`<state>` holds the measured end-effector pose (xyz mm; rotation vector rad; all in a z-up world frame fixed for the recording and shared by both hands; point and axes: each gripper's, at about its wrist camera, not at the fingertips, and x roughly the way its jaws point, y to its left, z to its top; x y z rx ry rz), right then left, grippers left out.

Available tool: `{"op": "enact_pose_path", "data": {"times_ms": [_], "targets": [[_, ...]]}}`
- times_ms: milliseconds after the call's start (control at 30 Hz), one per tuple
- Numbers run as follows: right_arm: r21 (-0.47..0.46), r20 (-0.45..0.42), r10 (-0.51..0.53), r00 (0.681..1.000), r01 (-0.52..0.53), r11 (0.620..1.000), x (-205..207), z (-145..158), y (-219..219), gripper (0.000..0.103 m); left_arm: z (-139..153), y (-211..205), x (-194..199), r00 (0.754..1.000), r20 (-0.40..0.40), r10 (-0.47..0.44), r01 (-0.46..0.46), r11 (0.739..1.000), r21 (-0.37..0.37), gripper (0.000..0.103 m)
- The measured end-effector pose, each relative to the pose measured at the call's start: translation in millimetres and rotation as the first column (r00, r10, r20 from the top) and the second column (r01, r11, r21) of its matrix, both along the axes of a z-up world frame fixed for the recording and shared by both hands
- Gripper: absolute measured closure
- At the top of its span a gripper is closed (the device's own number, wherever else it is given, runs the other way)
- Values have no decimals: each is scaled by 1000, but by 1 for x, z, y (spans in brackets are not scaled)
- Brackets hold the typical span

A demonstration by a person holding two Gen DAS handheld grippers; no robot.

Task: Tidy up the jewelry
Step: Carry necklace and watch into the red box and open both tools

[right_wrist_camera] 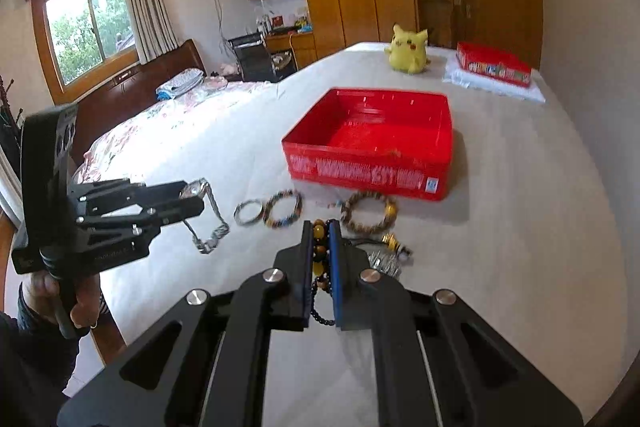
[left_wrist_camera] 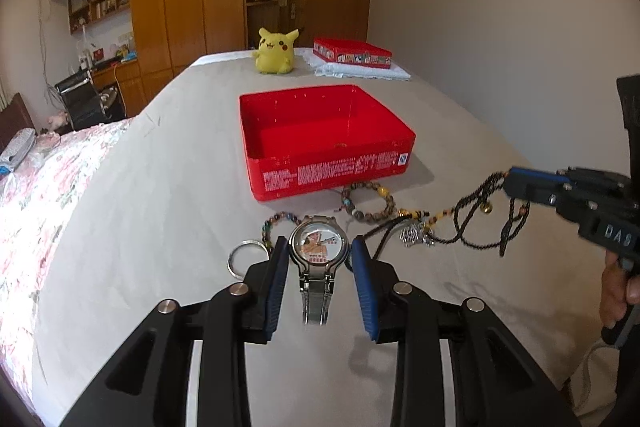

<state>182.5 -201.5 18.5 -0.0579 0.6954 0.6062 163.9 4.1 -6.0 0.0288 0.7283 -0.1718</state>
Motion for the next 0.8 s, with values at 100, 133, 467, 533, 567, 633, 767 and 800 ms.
{"op": "enact_pose_path", "data": {"times_ms": [100,133,467,533,567,633,767,800], "targets": [[-1,17,1,1000,-1,1000,10,10,1,97,5,0,7,1000,9,-9,9,1000,1,71],[-2,20,1,1000,-1,1000,13,12,1,97,7,0,9,1000,12,-11,11,1000,2,71],[6,37,5,999,-6,1000,52,35,6,97,21,-2,40,999,36,-27,27,1000,13,71],[6,37,5,999,-6,1000,61,37,8,97,23,-2,46,999,40,-30,29,999,15,71],[4,37,6,999,-6,1000,65,38,9,97,25,-3,50,999,42,-30,29,999,18,71],[1,39,7,999,-7,1000,75,40,12,97,27,-5,56,998,51,-35,33,999,23,71],[-2,36,9,999,-9,1000,88,42,16,97,30,-8,70,998,58,-38,36,999,28,71],[-3,34,8,999,-8,1000,94,42,17,97,31,-9,76,997,60,-38,37,999,28,71]]}}
